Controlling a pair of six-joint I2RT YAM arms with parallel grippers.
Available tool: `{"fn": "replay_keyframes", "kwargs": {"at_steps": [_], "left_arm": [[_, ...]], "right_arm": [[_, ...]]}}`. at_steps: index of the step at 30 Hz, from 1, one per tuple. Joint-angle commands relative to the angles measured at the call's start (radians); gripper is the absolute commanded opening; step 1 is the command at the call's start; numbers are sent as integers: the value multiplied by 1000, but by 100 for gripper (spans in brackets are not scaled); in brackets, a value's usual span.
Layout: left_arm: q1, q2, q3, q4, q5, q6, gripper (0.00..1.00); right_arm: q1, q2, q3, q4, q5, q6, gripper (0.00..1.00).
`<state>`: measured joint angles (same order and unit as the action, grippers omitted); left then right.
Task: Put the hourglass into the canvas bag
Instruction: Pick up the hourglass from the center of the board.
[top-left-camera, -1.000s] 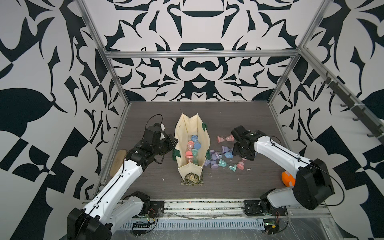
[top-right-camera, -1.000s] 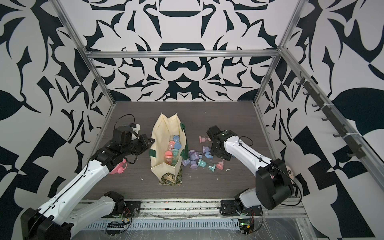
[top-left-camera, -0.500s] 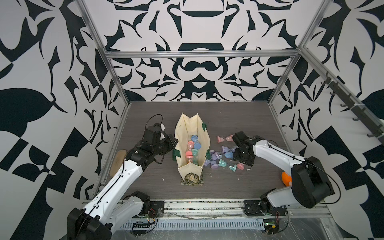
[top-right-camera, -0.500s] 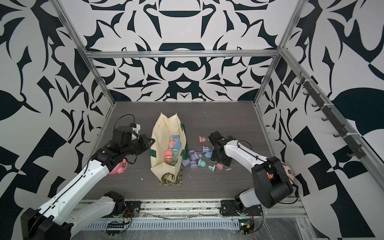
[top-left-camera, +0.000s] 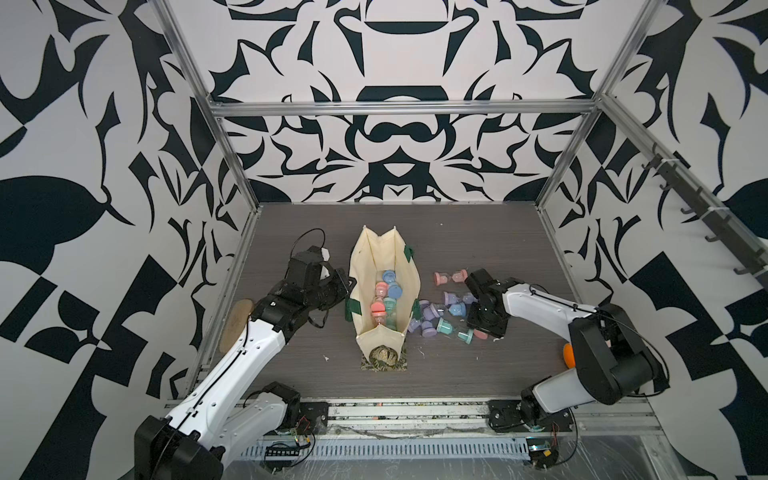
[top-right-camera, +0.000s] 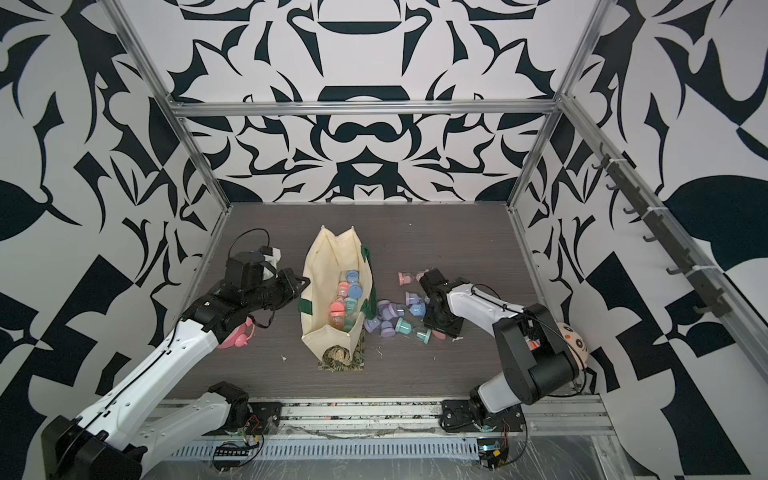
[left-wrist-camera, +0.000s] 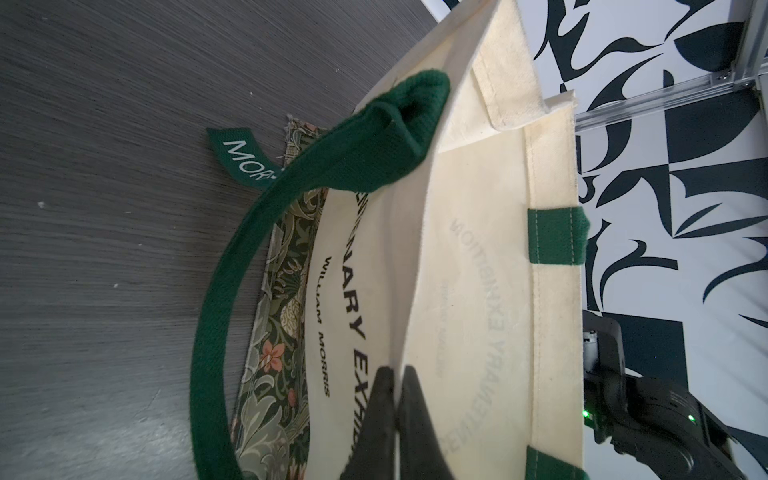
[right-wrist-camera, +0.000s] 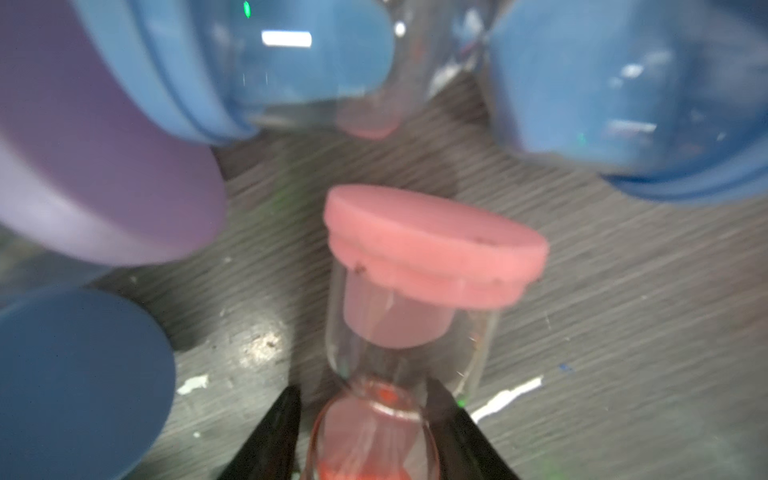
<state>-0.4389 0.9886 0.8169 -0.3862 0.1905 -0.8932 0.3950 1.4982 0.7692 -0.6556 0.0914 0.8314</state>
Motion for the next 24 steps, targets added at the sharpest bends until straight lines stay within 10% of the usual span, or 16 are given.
{"fn": "replay_keyframes", "kwargs": {"at_steps": [1, 13, 24], "left_arm": [[-3, -4, 5, -8, 12, 7, 3], [-2, -19, -1, -12, 10, 0, 10], [-1, -38, 11, -20, 3, -12, 12]], "right_arm": [[-6, 7, -20, 15, 8, -4, 45], [-5, -93, 15, -67, 41, -8, 21], [104, -327, 256, -243, 92, -26, 19]]}}
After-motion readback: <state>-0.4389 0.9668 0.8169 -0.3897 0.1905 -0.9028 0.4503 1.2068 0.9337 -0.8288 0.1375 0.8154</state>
